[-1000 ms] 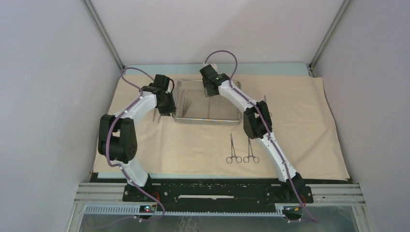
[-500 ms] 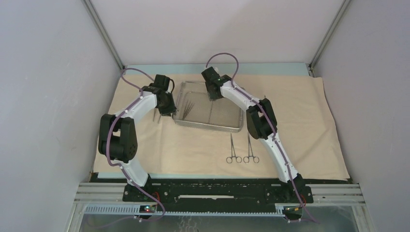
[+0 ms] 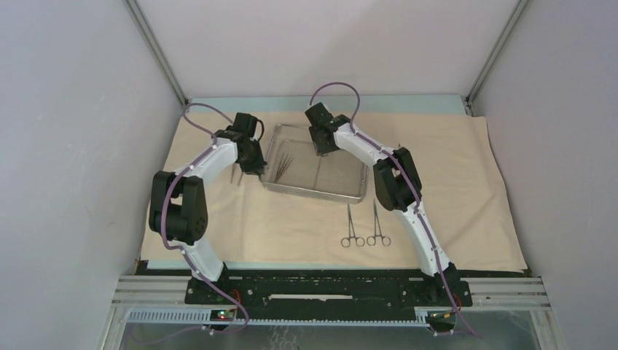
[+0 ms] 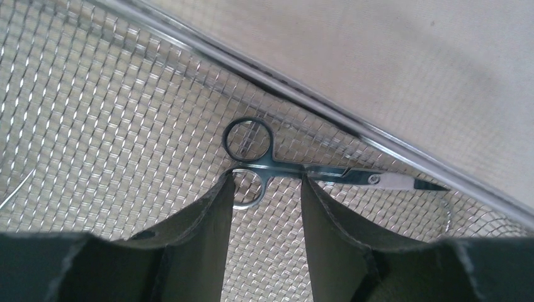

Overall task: Open and lay out the surgical kit
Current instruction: Pick up the medical item from the container.

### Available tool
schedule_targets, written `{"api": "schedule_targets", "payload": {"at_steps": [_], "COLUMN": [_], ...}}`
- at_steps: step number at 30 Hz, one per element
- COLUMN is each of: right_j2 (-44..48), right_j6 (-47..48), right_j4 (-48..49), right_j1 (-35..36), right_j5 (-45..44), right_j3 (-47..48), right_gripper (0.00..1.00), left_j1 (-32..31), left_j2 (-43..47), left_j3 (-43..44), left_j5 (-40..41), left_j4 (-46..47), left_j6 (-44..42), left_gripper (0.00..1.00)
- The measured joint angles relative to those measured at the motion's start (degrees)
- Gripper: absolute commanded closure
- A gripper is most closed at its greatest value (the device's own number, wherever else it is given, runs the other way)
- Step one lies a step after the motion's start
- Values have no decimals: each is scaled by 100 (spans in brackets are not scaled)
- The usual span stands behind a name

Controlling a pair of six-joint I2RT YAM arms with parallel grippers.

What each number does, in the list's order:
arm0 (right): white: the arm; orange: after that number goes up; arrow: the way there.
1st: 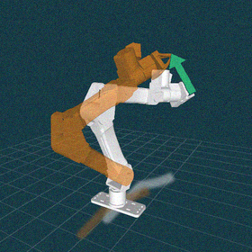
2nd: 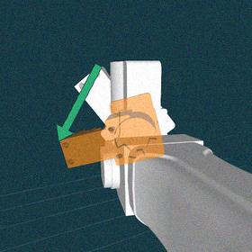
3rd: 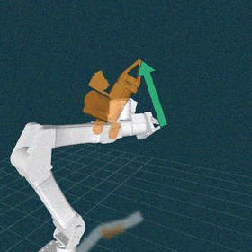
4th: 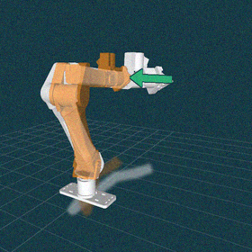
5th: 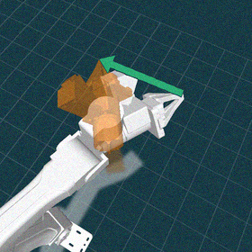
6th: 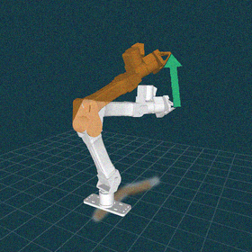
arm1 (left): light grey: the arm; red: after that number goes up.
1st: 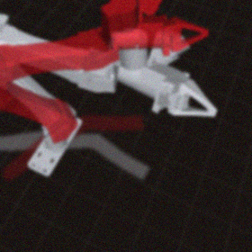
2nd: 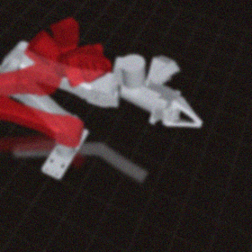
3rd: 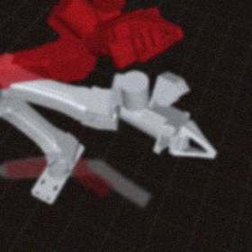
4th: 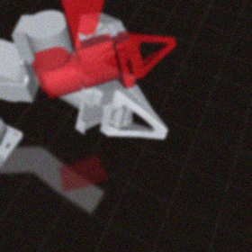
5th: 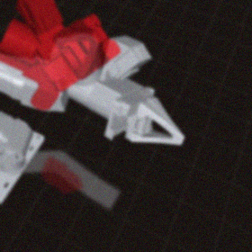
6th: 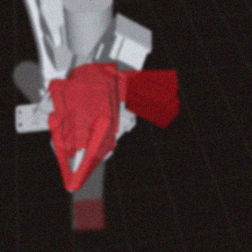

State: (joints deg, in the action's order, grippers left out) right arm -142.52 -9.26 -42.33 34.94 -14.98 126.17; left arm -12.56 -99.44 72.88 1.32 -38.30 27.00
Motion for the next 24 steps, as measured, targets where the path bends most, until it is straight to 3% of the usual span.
{"api": "schedule_targets", "payload": {"at_steps": [2, 15, 24], "right_j2": [35, 494, 1069], "right_j6": [17, 98, 33], "right_j4": [17, 7, 275], "right_j1": [13, 203, 221], "right_j5": [74, 476, 614], "right_j3": [-44, -748, -1738], "right_gripper": [48, 49, 50], "left_j1": [-20, -170, -184], "left_j2": [2, 981, 1036], "left_j3": [-2, -1279, -1333], "left_j5": [26, 146, 142], "left_j4": [4, 802, 793], "left_j6": [24, 1152, 1349], "left_gripper": [100, 100, 100]}}
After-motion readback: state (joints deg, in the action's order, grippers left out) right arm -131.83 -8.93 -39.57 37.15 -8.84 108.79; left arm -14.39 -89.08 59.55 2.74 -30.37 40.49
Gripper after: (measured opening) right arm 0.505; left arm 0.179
